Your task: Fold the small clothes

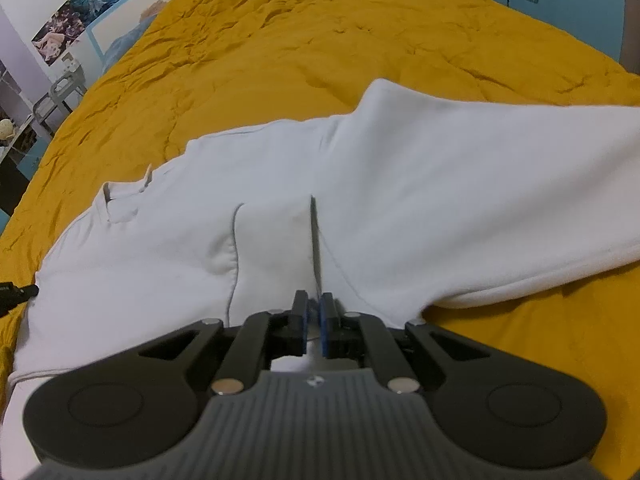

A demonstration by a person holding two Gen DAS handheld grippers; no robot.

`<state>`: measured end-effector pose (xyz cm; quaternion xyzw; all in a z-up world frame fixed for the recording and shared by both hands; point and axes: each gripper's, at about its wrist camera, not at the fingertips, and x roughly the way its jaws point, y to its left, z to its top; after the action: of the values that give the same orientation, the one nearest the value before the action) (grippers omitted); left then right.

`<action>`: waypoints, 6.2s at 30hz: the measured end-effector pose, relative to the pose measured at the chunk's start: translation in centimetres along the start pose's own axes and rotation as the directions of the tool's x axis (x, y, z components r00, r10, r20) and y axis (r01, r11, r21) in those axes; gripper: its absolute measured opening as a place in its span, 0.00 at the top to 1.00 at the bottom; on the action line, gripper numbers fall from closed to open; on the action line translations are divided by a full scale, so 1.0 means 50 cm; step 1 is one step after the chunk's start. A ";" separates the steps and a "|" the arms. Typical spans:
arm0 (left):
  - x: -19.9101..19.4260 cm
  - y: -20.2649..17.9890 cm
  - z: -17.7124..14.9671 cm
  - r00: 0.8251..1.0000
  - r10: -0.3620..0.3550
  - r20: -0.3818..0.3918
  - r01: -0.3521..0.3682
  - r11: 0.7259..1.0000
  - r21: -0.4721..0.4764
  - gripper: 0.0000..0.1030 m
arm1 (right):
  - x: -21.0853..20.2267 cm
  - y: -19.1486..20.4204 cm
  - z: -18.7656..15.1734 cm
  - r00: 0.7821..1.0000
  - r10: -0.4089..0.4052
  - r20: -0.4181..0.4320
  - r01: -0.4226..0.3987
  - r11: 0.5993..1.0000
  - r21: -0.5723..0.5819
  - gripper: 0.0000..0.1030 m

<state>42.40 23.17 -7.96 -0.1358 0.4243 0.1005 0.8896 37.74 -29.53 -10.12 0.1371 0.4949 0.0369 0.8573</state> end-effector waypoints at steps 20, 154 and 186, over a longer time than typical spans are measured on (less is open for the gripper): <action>-0.220 -0.126 -0.041 0.994 0.007 0.109 -0.018 0.995 0.100 0.53 | -0.327 -0.519 0.062 0.927 -0.294 0.233 0.130 0.833 0.537 0.52; -0.083 -0.071 -0.094 0.985 -0.150 -0.088 0.148 0.989 -0.031 0.84 | -0.193 0.003 -0.120 0.995 -0.006 0.103 0.020 0.990 -0.137 0.75; -0.265 -0.130 -0.196 0.992 -0.103 -0.072 0.119 0.953 0.279 0.68 | -0.196 0.065 -0.143 0.999 -0.022 0.027 0.028 0.968 -0.249 0.87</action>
<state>29.00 13.01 -2.49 -0.0340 0.4511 -0.0152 0.8917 26.84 -26.96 -4.40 0.0222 0.4777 0.0863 0.8740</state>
